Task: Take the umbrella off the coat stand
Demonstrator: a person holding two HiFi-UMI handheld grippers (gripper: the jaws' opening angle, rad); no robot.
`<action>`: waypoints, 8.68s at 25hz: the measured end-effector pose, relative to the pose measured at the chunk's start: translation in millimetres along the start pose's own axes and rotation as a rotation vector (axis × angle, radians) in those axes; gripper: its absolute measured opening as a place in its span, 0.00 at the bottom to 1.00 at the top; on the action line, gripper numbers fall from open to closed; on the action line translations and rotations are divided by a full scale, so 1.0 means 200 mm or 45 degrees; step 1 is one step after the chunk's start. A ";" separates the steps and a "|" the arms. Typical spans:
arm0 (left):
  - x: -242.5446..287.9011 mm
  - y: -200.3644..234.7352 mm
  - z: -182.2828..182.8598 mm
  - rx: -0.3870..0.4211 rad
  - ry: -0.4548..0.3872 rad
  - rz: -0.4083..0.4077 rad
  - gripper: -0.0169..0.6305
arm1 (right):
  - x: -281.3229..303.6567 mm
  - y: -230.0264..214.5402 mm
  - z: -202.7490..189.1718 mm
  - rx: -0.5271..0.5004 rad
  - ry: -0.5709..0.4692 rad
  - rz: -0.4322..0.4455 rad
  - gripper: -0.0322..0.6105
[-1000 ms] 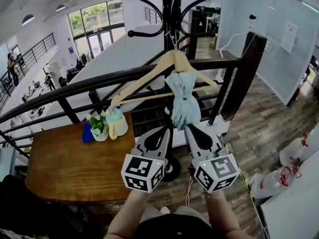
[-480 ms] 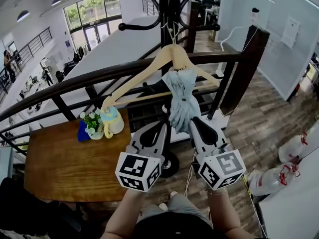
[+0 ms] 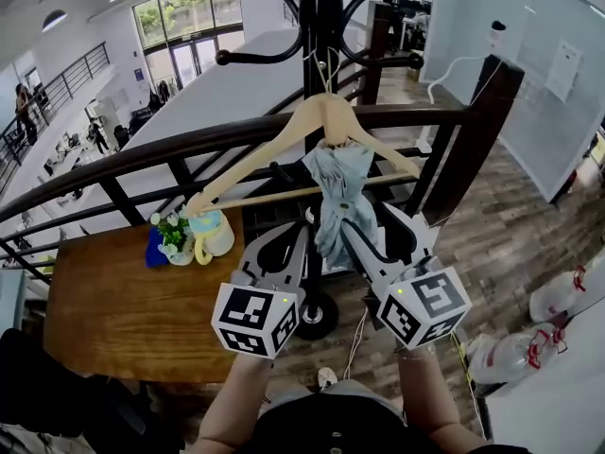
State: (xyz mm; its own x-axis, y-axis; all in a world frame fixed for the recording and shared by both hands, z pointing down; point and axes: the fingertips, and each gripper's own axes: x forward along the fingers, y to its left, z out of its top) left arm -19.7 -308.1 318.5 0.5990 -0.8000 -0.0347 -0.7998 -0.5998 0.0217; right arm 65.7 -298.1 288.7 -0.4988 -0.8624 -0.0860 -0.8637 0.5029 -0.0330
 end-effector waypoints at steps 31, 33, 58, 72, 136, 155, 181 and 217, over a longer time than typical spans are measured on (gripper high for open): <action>0.13 0.09 0.04 -0.007 -0.047 0.073 0.05 | 0.28 -0.01 -0.05 -0.005 0.248 0.278 0.45; 0.13 0.10 0.04 -0.008 -0.050 0.078 0.05 | 0.29 -0.01 -0.05 0.002 0.243 0.290 0.45; 0.11 0.11 0.06 -0.001 -0.059 0.103 0.05 | 0.26 -0.02 -0.01 0.004 0.096 0.236 0.45; 0.05 0.11 0.14 0.010 -0.109 0.106 0.05 | 0.23 0.01 0.07 -0.002 0.054 0.225 0.45; -0.21 0.00 0.83 0.193 -0.450 -0.012 0.05 | 0.00 0.30 0.74 -0.139 -0.221 0.171 0.45; -0.40 -0.14 0.76 0.165 -0.425 -0.110 0.05 | -0.23 0.45 0.65 -0.091 -0.234 0.116 0.45; -0.17 -0.07 0.29 0.089 -0.176 -0.102 0.05 | -0.12 0.17 0.16 0.016 -0.039 0.084 0.45; 0.01 -0.06 0.12 -0.012 -0.087 -0.088 0.05 | -0.03 0.07 0.00 0.031 0.034 0.138 0.45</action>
State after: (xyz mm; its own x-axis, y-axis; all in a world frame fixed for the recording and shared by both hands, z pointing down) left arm -9.9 -302.2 294.3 0.6487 -0.7538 -0.1048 -0.7560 -0.6541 0.0260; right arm 57.3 -285.7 289.8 -0.5910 -0.8041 -0.0642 -0.8029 0.5941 -0.0489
